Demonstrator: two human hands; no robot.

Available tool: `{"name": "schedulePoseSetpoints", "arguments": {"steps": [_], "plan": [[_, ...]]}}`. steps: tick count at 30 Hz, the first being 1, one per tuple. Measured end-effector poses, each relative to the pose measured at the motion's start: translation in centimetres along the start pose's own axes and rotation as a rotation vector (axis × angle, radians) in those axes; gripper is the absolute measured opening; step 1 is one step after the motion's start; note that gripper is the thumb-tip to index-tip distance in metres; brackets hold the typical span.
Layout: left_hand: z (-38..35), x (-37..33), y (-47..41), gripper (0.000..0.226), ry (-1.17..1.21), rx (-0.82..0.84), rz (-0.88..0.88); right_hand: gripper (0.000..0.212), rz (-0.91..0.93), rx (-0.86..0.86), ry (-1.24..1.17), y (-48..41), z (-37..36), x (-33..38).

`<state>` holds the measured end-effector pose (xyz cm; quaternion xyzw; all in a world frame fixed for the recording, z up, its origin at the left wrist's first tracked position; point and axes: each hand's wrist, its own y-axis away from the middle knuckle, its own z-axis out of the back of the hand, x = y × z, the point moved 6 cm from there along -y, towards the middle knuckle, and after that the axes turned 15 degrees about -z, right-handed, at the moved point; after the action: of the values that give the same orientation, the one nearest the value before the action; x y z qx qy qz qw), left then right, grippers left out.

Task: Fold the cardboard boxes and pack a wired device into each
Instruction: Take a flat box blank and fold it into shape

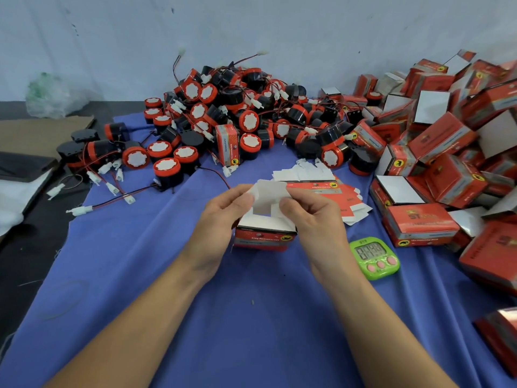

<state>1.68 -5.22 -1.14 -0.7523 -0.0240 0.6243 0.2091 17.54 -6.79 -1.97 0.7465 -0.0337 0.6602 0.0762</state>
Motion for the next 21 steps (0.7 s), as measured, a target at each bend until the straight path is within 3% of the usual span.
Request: {"name": "schedulePoseSetpoints", "arguments": {"steps": [5,15,21], "plan": [[0.5,-1.6,-0.3,0.031,-0.062,0.065,-0.134,0.027,-0.012,-0.048,0.000,0.0,-0.2,-0.1],[1.0,-0.4,-0.6,0.035,0.074,0.009,-0.065,0.020,-0.036,-0.116,0.004,-0.1,-0.4,-0.5],[0.9,-1.1,-0.5,0.035,-0.120,0.061,-0.164,0.020,-0.010,-0.115,0.002,-0.2,-0.5,-0.5]]}}
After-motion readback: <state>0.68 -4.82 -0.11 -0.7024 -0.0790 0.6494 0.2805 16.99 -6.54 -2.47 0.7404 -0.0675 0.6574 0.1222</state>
